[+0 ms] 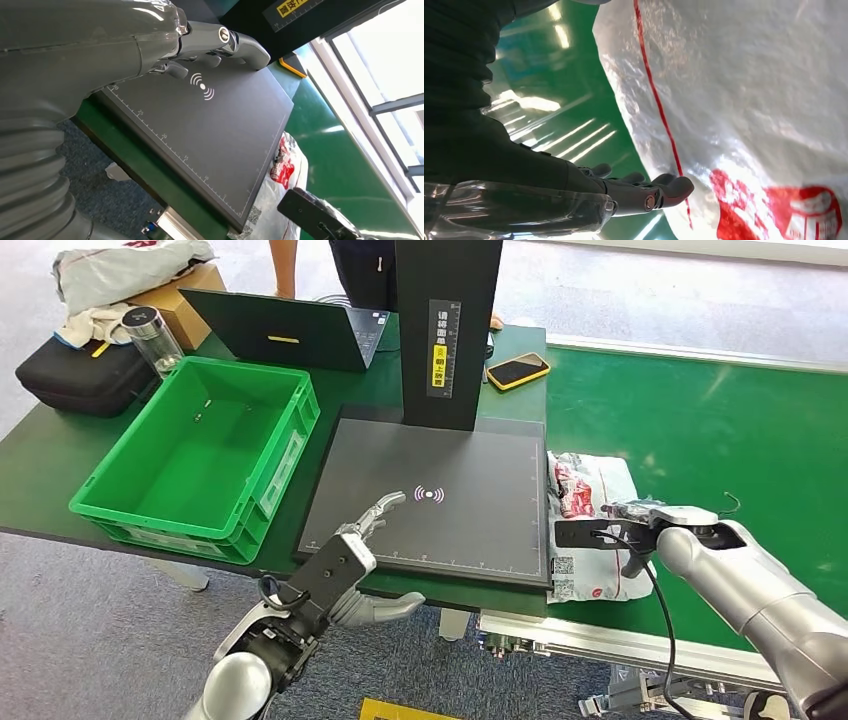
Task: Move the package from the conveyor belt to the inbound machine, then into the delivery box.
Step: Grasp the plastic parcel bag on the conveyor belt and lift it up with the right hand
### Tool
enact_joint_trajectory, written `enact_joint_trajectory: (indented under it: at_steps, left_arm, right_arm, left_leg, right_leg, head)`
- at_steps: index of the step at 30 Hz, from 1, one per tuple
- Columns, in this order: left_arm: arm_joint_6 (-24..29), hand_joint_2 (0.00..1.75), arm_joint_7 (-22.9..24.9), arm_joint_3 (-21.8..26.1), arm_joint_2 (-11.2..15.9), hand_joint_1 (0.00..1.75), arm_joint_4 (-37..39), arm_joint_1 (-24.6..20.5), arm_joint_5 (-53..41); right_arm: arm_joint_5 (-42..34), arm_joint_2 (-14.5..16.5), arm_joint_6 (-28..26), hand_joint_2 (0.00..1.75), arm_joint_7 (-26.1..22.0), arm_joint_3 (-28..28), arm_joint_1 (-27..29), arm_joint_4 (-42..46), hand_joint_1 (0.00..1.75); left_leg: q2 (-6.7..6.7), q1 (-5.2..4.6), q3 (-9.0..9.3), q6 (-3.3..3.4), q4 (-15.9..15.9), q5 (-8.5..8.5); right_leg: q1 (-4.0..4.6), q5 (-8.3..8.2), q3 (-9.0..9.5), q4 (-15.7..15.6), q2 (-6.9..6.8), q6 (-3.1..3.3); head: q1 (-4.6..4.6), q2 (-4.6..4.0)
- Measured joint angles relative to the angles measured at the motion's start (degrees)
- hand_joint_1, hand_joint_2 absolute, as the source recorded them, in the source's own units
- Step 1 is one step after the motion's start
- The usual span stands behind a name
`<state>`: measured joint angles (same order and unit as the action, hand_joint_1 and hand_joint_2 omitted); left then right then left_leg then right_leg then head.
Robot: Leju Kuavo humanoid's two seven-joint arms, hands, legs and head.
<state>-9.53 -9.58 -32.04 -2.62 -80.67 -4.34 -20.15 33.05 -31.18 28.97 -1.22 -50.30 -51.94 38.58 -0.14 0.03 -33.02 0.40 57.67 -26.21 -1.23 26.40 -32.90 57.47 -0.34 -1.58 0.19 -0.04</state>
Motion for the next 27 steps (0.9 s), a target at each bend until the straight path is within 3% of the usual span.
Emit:
enact_joint_trajectory:
  at_steps: [27]
  left_arm:
    - [-0.5,1.75,-0.2,0.0,0.0,0.0,1.2,-0.2,0.0]
  right_arm:
    - [-4.0,0.5,1.1,1.75,-1.6,-5.0,0.4,-2.9,0.0]
  left_leg:
    - [0.02,0.0,0.04,0.0,0.0,0.0]
  right_leg:
    - [0.0,0.0,0.0,0.0,0.02,0.0]
  head:
    - [0.0,0.01]
